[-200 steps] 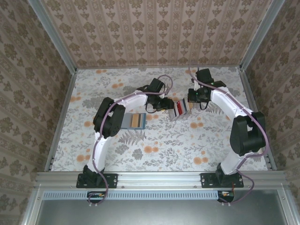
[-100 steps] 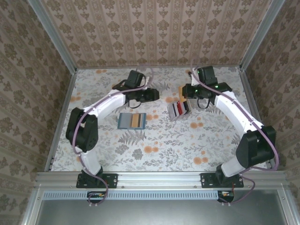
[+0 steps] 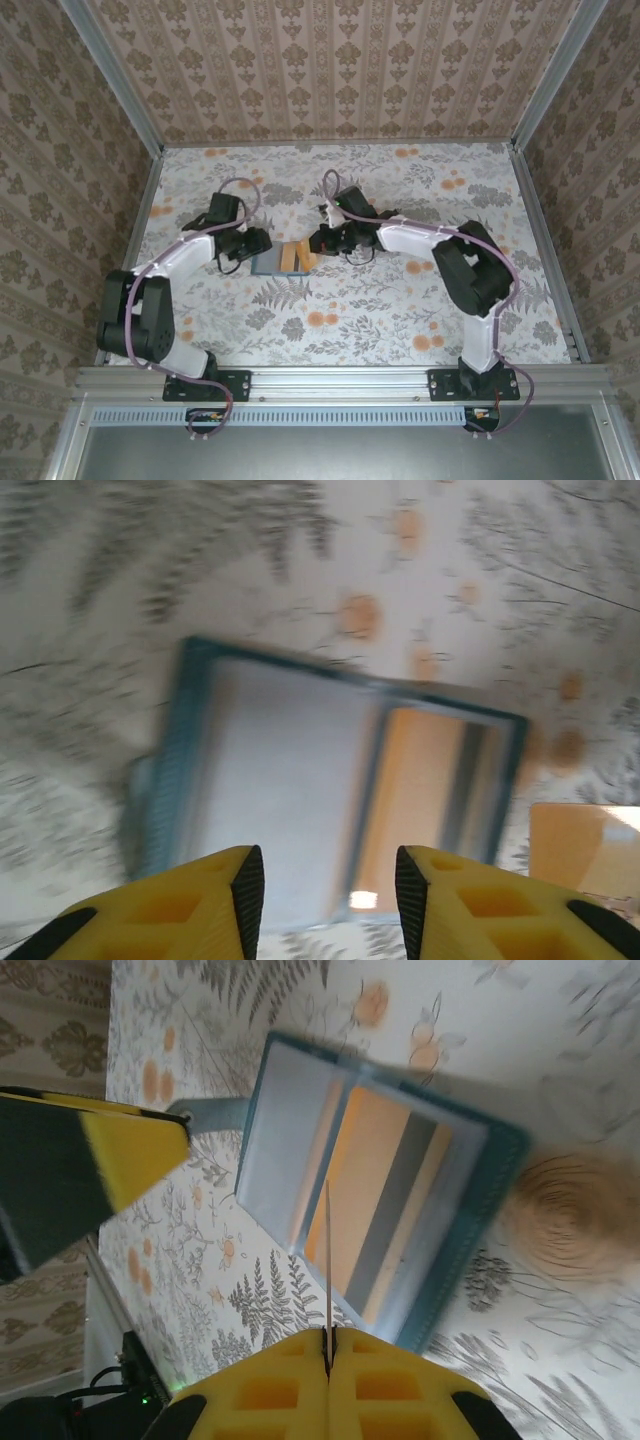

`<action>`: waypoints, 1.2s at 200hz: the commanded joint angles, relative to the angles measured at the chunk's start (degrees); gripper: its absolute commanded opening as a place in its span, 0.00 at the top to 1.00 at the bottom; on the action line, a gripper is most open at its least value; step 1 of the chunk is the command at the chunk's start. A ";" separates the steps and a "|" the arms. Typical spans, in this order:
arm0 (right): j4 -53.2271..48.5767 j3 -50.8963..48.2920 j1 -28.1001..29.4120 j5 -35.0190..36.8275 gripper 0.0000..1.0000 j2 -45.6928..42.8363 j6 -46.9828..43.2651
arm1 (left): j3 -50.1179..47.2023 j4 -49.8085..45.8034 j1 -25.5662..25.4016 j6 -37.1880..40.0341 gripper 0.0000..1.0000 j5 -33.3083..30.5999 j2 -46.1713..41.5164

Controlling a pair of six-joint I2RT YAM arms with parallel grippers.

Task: Put the credit cards into the card holder
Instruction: Insert the credit card into the card slot.

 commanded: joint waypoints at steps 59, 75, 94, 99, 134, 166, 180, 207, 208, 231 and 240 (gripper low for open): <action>2.80 7.02 1.31 -4.13 0.94 7.87 5.73 | -3.36 1.61 4.24 2.23 0.59 -1.80 4.04; 2.81 6.97 1.31 -3.82 0.94 7.75 5.77 | -3.61 2.33 4.23 2.37 0.63 -1.63 5.62; 3.16 7.35 1.45 -4.20 0.94 8.36 6.23 | -3.95 3.31 4.24 2.37 0.67 -0.94 6.86; 3.22 7.50 1.54 -4.34 0.94 8.67 6.36 | -3.92 3.57 4.22 2.33 0.69 -0.73 7.10; 3.85 9.02 1.89 -5.35 0.94 11.27 7.33 | -4.79 4.92 4.14 1.63 0.79 0.18 7.37; 3.90 10.39 1.95 -5.71 0.94 12.63 7.44 | -5.24 4.94 4.05 1.95 0.82 0.62 7.97; 4.13 10.98 1.93 -6.46 0.94 13.42 7.69 | -5.18 4.91 4.05 2.11 0.85 0.91 8.74; 4.57 11.08 1.85 -6.76 0.94 13.77 7.91 | -5.81 6.12 4.05 1.54 0.86 1.68 9.04; 4.51 11.07 1.84 -6.74 0.94 13.77 7.94 | -5.81 6.12 4.00 1.54 0.86 1.68 9.06; 4.65 10.71 1.75 -6.53 0.94 12.80 7.93 | -5.90 6.25 3.96 1.54 0.86 1.66 9.12; 4.21 10.57 1.75 -6.38 0.94 12.18 7.64 | -5.83 6.14 4.00 1.62 0.87 1.68 9.07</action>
